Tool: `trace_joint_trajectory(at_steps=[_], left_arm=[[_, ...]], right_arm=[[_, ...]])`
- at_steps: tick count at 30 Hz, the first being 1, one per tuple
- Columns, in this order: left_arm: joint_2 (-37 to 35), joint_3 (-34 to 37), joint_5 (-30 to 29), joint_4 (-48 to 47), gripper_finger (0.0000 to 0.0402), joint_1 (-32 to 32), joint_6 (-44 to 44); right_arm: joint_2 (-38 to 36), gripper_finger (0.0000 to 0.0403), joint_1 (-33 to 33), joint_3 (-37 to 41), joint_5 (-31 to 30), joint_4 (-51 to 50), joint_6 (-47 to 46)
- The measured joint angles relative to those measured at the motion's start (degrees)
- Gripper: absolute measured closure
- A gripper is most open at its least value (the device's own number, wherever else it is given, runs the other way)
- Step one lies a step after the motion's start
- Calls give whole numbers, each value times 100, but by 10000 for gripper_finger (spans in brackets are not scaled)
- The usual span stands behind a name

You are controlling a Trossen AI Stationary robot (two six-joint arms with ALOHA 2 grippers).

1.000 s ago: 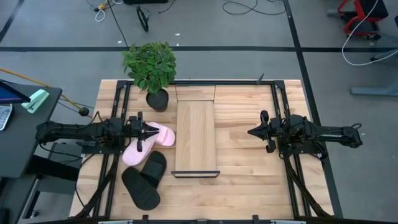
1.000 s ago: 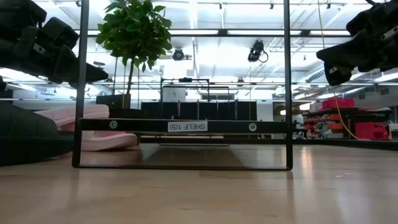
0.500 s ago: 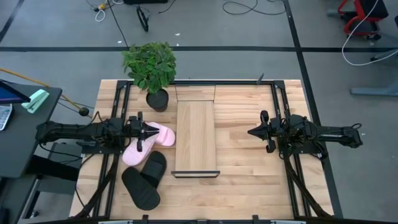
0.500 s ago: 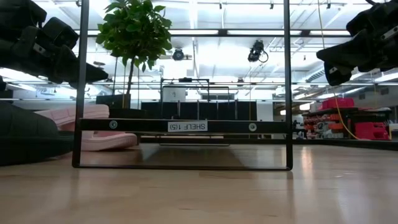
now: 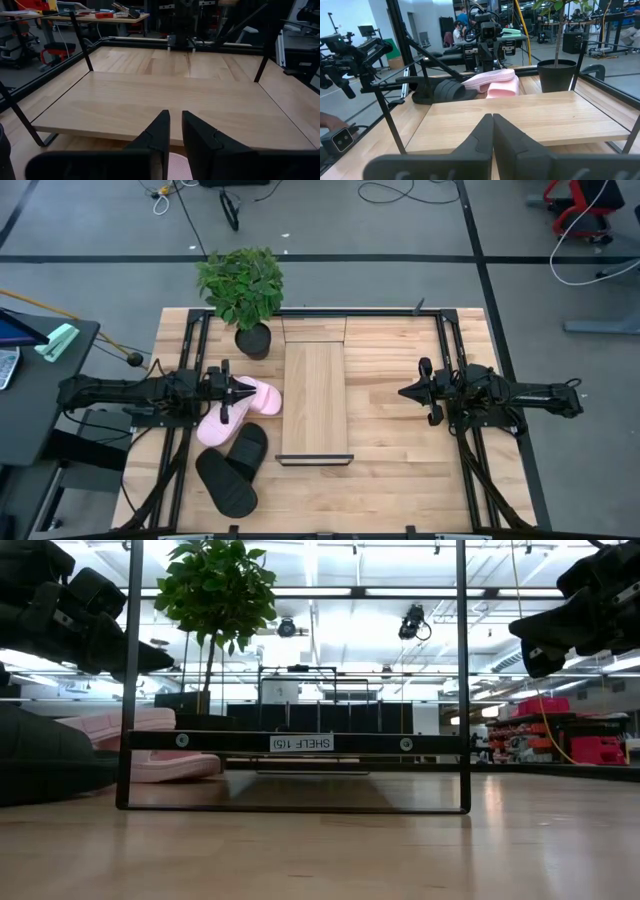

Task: Pick and place slides into the shelf

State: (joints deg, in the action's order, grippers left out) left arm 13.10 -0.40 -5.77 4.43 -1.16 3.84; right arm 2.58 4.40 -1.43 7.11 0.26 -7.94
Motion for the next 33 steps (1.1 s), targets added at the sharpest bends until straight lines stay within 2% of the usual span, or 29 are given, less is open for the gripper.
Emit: trace_joint_trajectory(at_steps=[33], left_arm=[[0,-1,0,0,338,-1,-3]], right_arm=[[-1,389,0,-2,0,0,0]])
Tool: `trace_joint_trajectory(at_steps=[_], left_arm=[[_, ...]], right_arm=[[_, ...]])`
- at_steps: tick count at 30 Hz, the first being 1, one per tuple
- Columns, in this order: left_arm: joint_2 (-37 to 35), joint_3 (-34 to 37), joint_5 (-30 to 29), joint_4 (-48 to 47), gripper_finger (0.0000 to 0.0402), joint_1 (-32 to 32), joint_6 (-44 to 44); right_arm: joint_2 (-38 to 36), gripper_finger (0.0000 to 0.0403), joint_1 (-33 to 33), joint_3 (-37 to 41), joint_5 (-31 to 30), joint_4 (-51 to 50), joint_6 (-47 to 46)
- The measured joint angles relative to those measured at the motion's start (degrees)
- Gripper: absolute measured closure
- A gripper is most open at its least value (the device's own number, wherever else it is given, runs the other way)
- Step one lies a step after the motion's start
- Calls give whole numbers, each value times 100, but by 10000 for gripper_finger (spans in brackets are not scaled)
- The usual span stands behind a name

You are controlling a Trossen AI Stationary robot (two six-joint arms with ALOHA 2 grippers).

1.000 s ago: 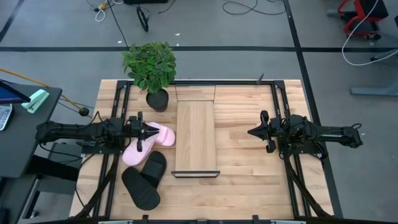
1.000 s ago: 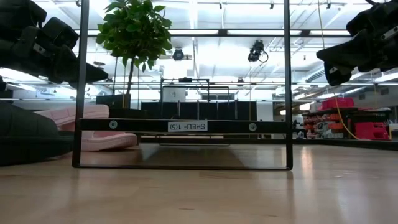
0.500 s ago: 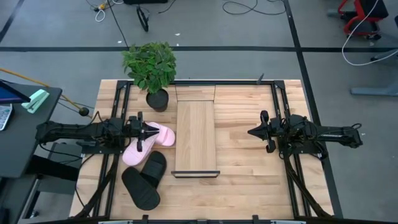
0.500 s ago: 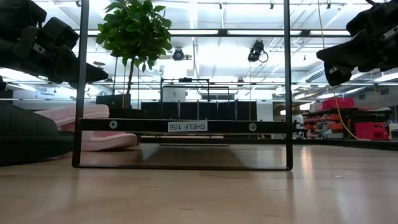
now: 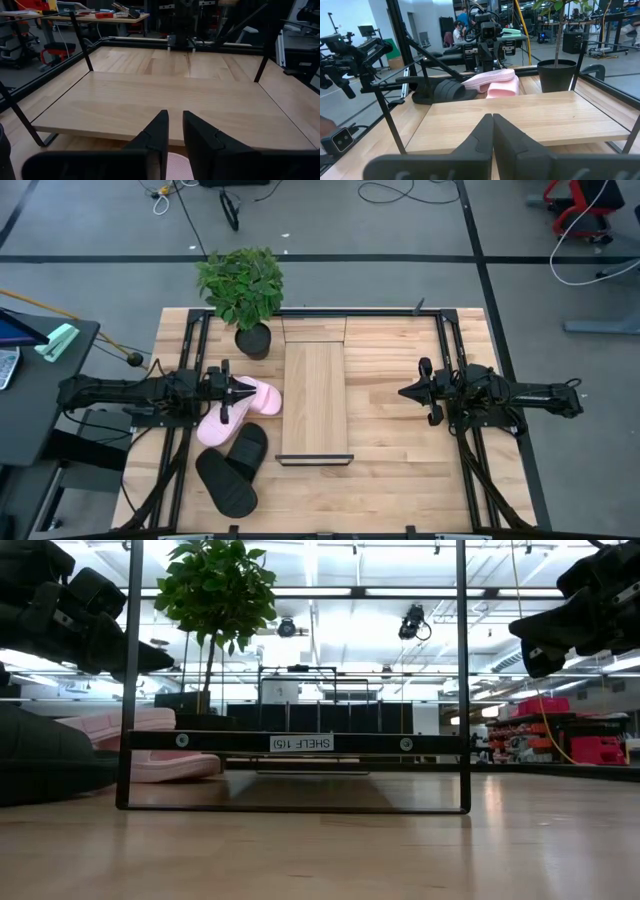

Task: Pick and place slides into the shelf

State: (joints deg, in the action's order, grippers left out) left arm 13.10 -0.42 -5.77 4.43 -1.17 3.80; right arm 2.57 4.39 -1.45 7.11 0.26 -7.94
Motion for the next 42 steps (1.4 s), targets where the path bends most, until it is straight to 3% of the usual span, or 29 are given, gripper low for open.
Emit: trace_joint_trajectory(at_steps=[42], left_arm=[[0,0,0,1,340,1,2]], right_arm=[[0,389,-1,2,0,1,1]])
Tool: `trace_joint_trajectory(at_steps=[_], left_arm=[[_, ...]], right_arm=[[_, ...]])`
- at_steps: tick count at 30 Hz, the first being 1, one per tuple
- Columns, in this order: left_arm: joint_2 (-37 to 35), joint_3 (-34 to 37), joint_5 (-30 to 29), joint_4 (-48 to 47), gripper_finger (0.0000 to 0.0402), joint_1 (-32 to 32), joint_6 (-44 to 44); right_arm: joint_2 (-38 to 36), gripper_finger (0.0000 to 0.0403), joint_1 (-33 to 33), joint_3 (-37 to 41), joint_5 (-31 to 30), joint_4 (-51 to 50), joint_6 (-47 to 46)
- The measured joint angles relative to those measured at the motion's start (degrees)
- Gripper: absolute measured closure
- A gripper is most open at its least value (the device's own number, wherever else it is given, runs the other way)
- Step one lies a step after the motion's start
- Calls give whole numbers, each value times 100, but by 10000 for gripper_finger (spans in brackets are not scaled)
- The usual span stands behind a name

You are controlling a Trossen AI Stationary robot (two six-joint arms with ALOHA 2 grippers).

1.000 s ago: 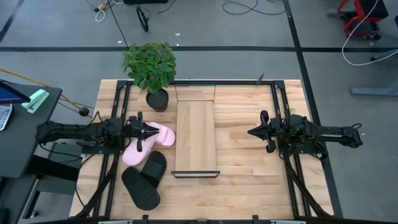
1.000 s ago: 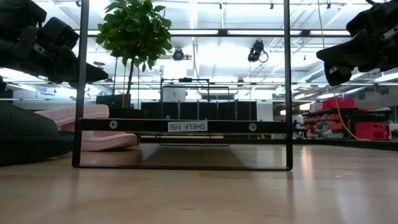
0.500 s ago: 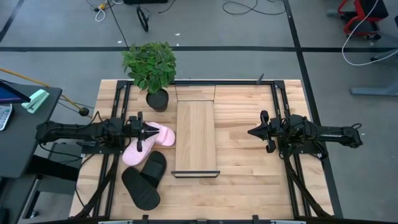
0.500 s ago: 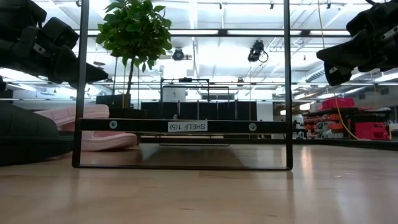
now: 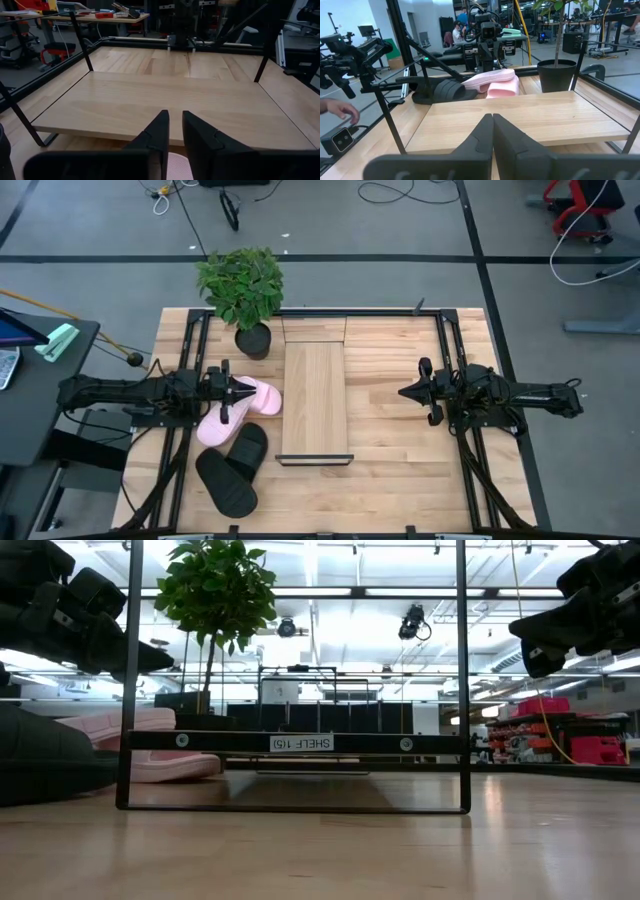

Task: Pick and place slides into the shelf

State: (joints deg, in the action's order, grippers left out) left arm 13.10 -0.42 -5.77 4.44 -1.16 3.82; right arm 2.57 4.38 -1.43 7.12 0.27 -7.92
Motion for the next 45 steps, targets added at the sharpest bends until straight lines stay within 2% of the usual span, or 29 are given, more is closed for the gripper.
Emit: trace_joint_trajectory(at_steps=[14,45], left_arm=[[0,0,0,0,349,-1,-2],[0,1,1,5,341,-1,1]], right_arm=[[1,389,0,-1,0,-1,-1],[2,389,0,0,0,4,0]])
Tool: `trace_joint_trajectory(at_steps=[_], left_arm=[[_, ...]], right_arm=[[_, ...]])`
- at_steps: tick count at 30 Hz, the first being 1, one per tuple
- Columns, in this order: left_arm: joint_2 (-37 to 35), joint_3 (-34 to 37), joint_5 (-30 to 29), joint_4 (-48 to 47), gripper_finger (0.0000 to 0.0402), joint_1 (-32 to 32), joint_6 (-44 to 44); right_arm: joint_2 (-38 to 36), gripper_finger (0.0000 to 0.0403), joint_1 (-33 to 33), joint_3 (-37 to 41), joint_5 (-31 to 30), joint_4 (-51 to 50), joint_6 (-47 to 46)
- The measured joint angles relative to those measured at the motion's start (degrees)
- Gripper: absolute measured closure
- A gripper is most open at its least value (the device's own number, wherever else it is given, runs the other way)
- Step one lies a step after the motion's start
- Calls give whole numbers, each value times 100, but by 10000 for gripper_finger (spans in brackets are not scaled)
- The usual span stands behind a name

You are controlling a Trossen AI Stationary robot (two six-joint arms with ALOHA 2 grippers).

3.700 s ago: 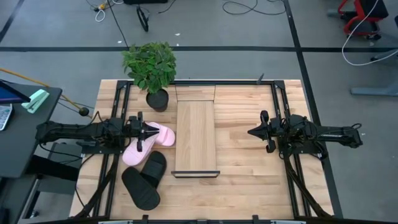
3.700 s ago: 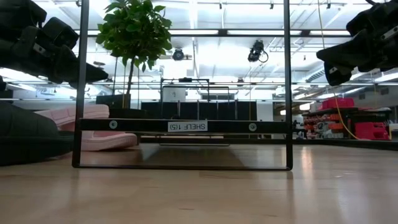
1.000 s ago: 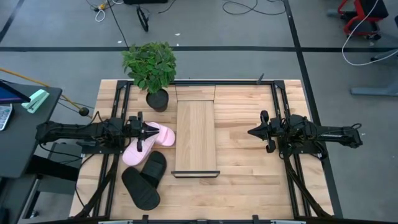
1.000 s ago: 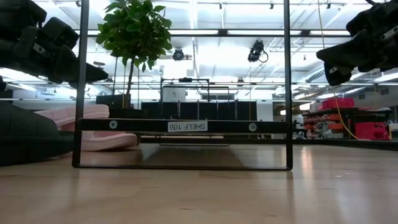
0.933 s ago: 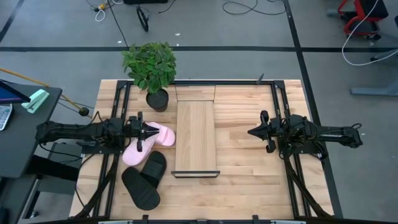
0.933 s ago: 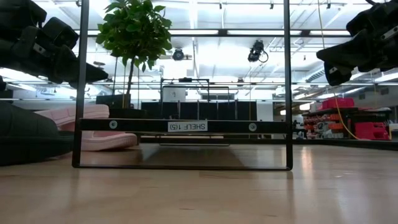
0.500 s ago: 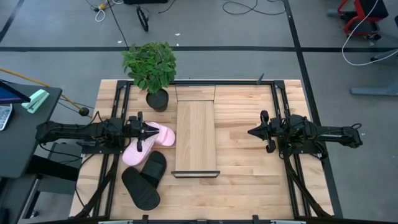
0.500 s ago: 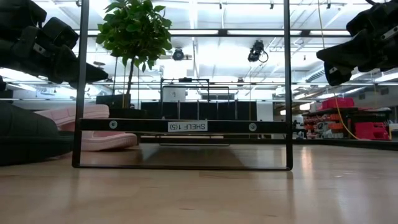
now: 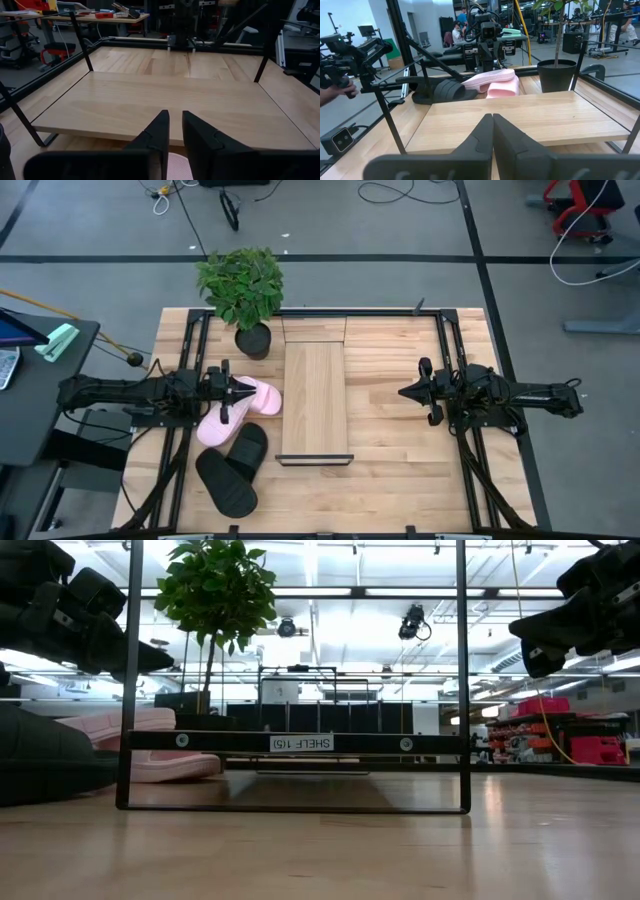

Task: Pick and place slides into the shelf

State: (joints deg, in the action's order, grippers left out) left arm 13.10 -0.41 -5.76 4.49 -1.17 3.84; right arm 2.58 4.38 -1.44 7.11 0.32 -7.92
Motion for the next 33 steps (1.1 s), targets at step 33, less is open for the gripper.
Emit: trace_joint_trajectory(at_steps=[33], left_arm=[[115,-1239,0,-1678,311,11,758]], right_arm=[[1,389,0,3,4,337,-377]])
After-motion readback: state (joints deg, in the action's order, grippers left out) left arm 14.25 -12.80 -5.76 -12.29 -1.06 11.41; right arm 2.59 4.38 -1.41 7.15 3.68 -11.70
